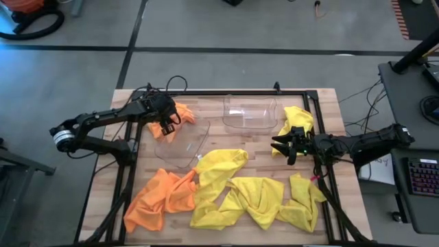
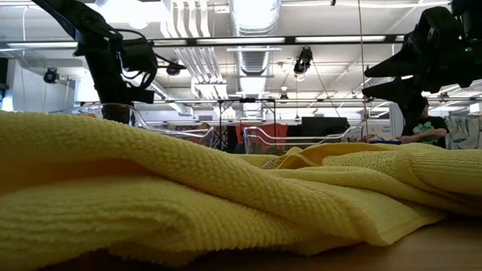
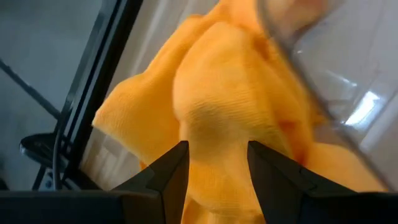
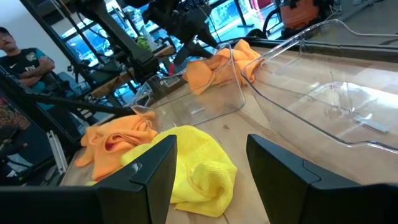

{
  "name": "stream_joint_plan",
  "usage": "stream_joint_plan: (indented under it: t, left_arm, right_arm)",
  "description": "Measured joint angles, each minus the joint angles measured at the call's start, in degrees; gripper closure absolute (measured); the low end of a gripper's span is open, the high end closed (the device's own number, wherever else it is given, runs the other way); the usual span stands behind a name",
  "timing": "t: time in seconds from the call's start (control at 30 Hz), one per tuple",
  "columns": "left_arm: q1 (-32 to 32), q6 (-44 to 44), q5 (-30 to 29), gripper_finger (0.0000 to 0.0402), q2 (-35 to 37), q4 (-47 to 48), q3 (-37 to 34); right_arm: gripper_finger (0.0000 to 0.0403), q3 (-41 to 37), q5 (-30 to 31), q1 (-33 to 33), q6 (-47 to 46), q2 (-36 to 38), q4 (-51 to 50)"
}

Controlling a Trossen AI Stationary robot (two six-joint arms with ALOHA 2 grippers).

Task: Sort microfiber towel by color & place in baskets
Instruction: Put the orange microfiber towel into the left transparent bin

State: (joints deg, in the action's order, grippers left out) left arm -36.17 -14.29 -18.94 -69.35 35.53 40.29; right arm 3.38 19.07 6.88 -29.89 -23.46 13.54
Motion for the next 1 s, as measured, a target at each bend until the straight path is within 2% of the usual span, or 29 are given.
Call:
stream_joint_plan:
  t: [0.13,0.3,0.57,0.87,1.0]
  left_arm:
    - [-2.5,0.0,0.1,0.0243,-0.3,0.0,0.0]
    - [-4.1,-2.1,4.8,0.0219,-0.4,-0.9,0.0]
    - [-4.4,-3.2,5.1,0.0206,-1.1,-2.8,0.0]
    - [-6.2,-4.2,6.5,0.0205,-5.9,-4.1,0.0]
    - [-6.4,-4.6,6.7,0.0225,-8.2,-4.3,0.1]
  right_arm:
    - [0.0213,0.0,0.0,0.0,0.1,0.0,0.0]
    - [0.0213,0.0,0.0,0.0,0.1,0.0,-0.1]
    - [0.0213,0.0,-0.2,0.0,0.5,0.0,-0.3]
    - [0.0213,-0.1,-0.6,0.0,0.3,0.0,-1.4]
    - [0.0213,-0.1,-1.3,0.0,0.3,0.0,-1.3]
